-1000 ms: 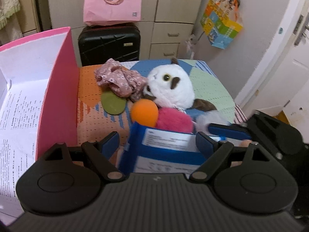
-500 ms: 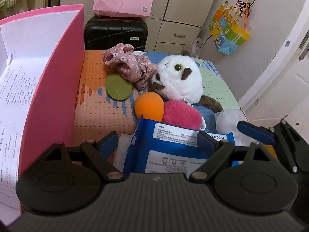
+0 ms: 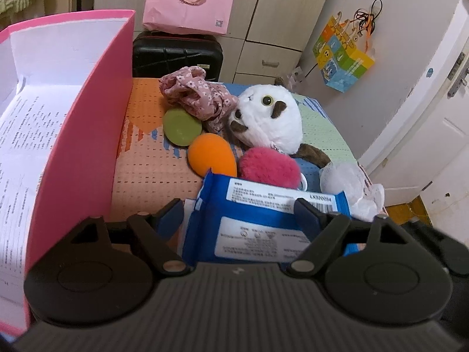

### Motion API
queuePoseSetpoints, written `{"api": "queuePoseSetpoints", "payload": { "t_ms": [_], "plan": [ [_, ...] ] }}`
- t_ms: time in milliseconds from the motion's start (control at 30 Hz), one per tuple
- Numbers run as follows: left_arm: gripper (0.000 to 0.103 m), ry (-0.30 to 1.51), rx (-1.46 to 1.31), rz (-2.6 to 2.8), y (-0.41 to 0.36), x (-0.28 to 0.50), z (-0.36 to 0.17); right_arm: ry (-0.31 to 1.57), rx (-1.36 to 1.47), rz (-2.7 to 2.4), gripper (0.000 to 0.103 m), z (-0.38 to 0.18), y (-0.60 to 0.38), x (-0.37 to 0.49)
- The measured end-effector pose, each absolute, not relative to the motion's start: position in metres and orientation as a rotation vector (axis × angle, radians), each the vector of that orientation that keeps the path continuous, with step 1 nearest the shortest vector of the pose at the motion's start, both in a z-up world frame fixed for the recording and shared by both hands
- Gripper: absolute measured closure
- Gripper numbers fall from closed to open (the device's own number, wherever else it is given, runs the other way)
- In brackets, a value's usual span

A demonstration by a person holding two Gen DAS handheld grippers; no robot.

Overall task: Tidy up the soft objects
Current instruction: 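Lift the blue wet-wipe pack with the left gripper toward the pink box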

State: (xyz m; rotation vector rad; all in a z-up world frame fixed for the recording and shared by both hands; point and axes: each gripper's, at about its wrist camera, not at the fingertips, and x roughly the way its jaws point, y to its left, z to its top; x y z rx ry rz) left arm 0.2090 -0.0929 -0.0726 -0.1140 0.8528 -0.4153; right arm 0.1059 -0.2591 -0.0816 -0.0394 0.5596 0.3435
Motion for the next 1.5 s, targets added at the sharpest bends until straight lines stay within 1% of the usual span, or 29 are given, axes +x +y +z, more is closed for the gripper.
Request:
{"api": "queuePoseSetpoints", "payload": {
  "t_ms": [33,100,133,267,400,600,800,900,1033,1367,1500],
  "plan": [
    [0.031,0.854,-0.123,-0.434,-0.092,0.207,-0.071,0.568,-0.009,0.355,0.040,-0.083,-0.261,0.108],
    [0.031,0.864,-0.137,-0.488,-0.090,0.203,-0.071,0.573,0.020,0.359,0.040,-0.086,-0.262,0.110],
    [0.032,0.854,-0.125,-0.487,-0.090,0.199,-0.071,0.574,0.025,0.357,0.042,-0.087,-0.262,0.111],
    [0.036,0.795,-0.088,-0.471,-0.091,0.184,-0.071,0.565,0.027,0.363,0.043,-0.091,-0.256,0.110],
    [0.036,0.761,-0.048,-0.463,-0.094,0.176,-0.067,0.542,0.000,0.353,0.043,-0.094,-0.252,0.103],
    [0.036,0.801,-0.065,-0.510,-0.091,0.171,-0.059,0.512,-0.048,0.341,0.040,-0.086,-0.246,0.097],
    [0.035,0.803,-0.062,-0.524,-0.088,0.161,-0.054,0.501,-0.088,0.312,0.040,-0.077,-0.238,0.091],
    [0.032,0.812,-0.056,-0.542,-0.085,0.156,-0.048,0.500,-0.099,0.305,0.040,-0.070,-0.235,0.089],
    [0.032,0.836,-0.037,-0.557,-0.081,0.149,-0.043,0.516,-0.105,0.292,0.040,-0.064,-0.228,0.082],
    [0.032,0.827,0.014,-0.557,-0.058,0.114,-0.029,0.548,-0.102,0.314,0.040,-0.054,-0.208,0.059],
    [0.032,0.863,-0.006,-0.557,-0.045,0.105,-0.025,0.568,-0.097,0.324,0.040,-0.051,-0.197,0.046]
  ]
}}
